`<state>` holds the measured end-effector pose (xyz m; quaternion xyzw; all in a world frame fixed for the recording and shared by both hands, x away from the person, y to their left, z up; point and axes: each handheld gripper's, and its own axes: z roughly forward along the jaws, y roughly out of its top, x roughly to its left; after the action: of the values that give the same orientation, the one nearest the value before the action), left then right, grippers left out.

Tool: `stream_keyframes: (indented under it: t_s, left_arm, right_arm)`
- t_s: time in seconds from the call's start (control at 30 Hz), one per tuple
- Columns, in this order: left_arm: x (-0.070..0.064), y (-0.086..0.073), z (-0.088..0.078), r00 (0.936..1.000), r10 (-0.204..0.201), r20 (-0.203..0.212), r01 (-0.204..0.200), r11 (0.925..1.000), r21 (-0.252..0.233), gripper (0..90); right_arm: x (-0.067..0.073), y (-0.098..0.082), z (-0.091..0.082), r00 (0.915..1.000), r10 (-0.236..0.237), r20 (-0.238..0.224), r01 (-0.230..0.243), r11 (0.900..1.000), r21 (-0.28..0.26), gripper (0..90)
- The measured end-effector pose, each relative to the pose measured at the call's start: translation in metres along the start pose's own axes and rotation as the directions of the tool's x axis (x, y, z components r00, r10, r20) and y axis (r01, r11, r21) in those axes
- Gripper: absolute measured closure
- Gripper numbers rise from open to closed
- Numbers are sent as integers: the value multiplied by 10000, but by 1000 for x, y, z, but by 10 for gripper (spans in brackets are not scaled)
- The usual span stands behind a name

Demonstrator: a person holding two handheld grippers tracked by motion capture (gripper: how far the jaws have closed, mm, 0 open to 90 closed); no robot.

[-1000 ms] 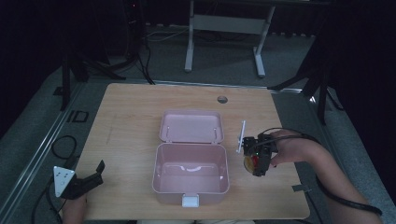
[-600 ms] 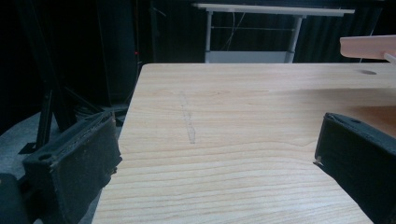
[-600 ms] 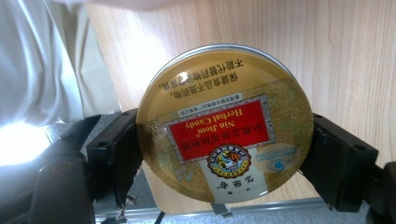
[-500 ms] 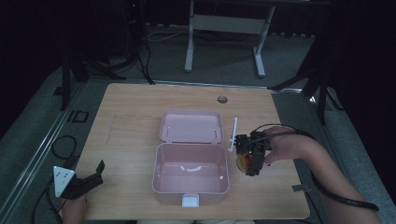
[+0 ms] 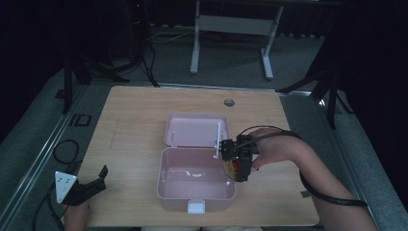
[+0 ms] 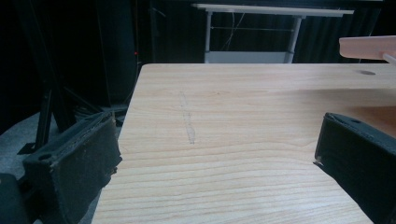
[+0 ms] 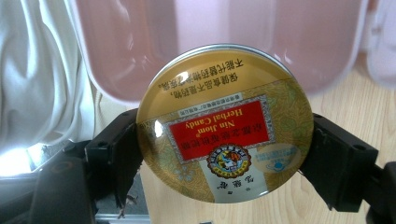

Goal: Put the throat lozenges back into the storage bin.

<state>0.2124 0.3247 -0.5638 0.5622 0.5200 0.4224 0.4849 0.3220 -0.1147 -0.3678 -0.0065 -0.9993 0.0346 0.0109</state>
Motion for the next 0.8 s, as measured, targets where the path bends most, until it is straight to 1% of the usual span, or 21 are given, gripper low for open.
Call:
stream_keyframes:
  t_s: [0.17, 0.2, 0.23, 0.27, 0.4, 0.53, 0.6, 0.63, 0.77, 0.8]
  left_arm:
    - [0, 0, 0, 10000, -15, 9, 15, 10000, -6, 3]
    - [0, 0, 0, 10000, -15, 9, 15, 10000, -6, 3]
    - [0, 0, 0, 10000, -20, 13, 20, 10000, -9, 3]
    - [0, 0, 0, 10000, -15, 15, 15, 10000, -9, 3]
    - [0, 0, 0, 10000, -13, 25, 13, 10000, -7, 4]
    - [0, 0, 0, 10000, -14, 33, 14, 10000, 6, 3]
    - [0, 0, 0, 10000, -19, 33, 19, 10000, -9, 4]
    - [0, 0, 0, 10000, -16, 36, 16, 10000, -8, 3]
    - [0, 0, 0, 10000, -19, 32, 19, 10000, -9, 4]
    - [0, 0, 0, 10000, -13, 37, 13, 10000, -3, 4]
  right_arm:
    - [4, 16, -2, 9995, -316, -23, 315, 9994, -108, 200]
    - [4, 16, -2, 9995, -316, -23, 315, 9994, -108, 200]
    - [6, 21, -2, 9991, -426, -82, 425, 9989, -194, 200]
    - [7, 23, -2, 9987, -511, -81, 509, 9983, -287, 200]
    - [8, 29, 2, 9981, -611, -102, 608, 9976, -325, 200]
    - [7, 34, 13, 9974, -690, -218, 681, 9969, -384, 200]
    - [7, 35, 16, 9970, -736, -255, 728, 9969, -307, 200]
    - [7, 36, 23, 9969, -724, -306, 718, 9972, -211, 200]
    - [8, 38, 35, 9956, -800, -489, 798, 9968, -52, 200]
    - [8, 38, 35, 9956, -800, -489, 798, 9968, -52, 200]
